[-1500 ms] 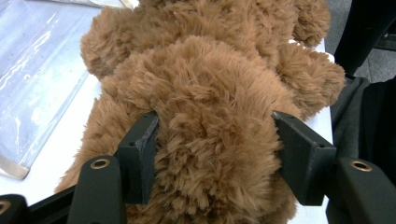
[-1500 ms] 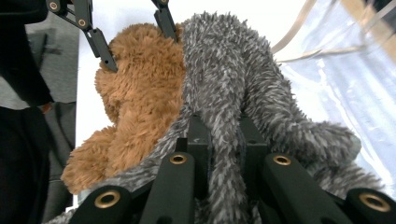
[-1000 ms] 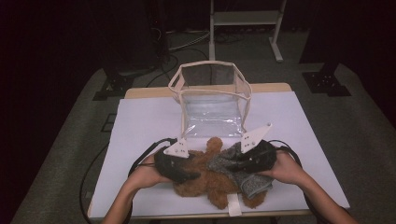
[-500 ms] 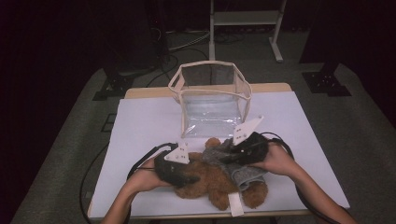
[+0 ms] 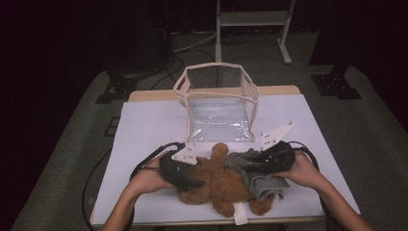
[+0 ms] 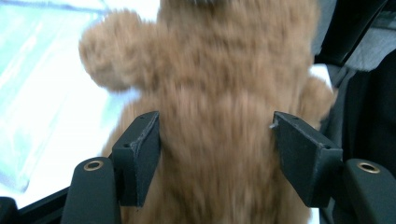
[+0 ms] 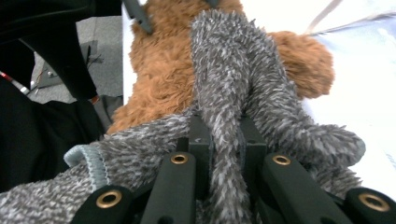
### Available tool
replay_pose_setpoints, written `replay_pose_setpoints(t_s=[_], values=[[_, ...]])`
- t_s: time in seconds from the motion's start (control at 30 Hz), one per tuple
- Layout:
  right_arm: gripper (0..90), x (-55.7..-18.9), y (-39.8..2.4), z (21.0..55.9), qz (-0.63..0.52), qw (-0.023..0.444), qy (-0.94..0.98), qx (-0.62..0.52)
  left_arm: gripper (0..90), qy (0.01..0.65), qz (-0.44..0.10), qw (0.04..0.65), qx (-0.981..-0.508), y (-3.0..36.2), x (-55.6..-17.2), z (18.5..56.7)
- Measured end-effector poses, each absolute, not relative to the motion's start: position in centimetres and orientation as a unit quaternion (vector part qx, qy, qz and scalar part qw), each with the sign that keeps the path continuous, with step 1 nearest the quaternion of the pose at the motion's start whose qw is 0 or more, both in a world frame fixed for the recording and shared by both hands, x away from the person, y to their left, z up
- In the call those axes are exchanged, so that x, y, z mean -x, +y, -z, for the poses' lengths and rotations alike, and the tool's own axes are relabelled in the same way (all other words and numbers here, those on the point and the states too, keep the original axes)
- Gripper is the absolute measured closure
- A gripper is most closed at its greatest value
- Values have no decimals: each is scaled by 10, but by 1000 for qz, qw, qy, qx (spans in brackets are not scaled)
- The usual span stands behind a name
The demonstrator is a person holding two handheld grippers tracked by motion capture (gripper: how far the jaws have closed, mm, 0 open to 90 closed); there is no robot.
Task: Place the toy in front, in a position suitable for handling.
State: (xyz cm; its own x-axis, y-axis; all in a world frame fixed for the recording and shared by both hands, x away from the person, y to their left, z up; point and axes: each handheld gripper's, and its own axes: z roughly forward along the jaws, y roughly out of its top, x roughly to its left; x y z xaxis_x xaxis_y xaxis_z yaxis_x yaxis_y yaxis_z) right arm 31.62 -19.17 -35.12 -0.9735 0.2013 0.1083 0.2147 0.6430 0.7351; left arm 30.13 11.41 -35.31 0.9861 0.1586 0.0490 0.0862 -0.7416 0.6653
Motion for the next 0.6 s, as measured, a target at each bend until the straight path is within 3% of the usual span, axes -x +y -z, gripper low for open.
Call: replay_pose_setpoints(t_s=[0.23,0.6], values=[[791,-306,-181,349,399,3,-912,95,453,56,-32,354,-933,103,-299,370],[790,-322,-114,344,376,-1,-925,58,481,46,-35,350,-935,104,-292,374]])
